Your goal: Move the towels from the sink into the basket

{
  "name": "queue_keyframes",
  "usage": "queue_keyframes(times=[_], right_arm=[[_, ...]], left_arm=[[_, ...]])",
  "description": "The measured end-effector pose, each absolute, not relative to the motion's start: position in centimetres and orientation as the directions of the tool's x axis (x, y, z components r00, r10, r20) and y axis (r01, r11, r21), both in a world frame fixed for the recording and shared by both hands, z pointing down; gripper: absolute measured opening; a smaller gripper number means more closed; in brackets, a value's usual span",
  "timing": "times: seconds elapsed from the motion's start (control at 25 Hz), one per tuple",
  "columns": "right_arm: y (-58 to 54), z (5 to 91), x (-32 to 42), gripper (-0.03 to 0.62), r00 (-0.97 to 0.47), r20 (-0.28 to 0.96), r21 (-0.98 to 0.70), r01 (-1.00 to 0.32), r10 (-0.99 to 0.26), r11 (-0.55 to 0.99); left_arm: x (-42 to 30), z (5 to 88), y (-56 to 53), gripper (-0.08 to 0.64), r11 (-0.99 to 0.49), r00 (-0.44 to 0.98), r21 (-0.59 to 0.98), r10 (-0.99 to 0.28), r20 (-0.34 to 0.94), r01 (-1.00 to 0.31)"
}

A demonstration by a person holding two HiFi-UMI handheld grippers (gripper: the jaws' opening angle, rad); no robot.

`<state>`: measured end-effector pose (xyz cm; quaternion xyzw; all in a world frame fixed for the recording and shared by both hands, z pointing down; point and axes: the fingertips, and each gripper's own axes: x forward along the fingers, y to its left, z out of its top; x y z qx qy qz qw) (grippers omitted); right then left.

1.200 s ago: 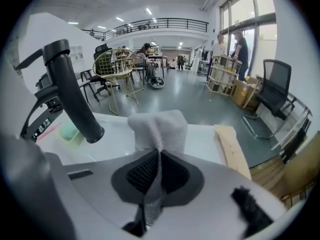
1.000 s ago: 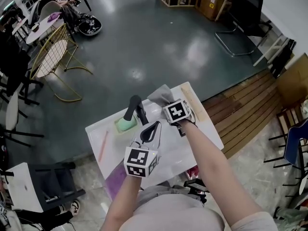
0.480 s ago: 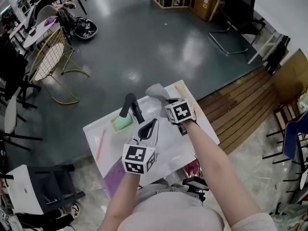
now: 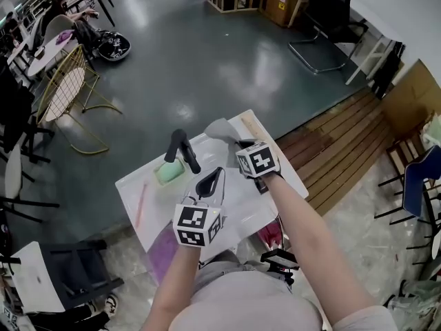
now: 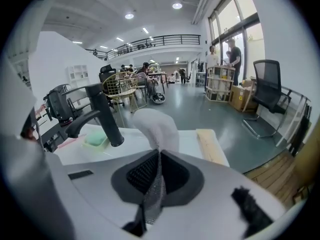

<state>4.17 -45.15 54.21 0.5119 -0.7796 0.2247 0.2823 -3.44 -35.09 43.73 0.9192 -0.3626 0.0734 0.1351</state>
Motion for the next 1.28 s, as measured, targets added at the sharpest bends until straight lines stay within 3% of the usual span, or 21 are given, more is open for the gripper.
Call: queue_keyframes(times=[0.84,1.28], right_arm=[[-36.5,50.2,6.0,0.028,-0.316,0.599,-0.029,-0.927,-0.736,0.375],[-31.5,48.8,9.1,0.028,-0.266,0.567,-0.034,-0.953,-0.779,0.301]], left_arm=[[-0.7,41.4,-30.0,0.003,-0.754,0.776,0.189,-0.599,0.197,-0.629],[1.7,40.8,-26.7,0.004,-0.801,0.818,0.178,-0.541,0.193,-0.572]])
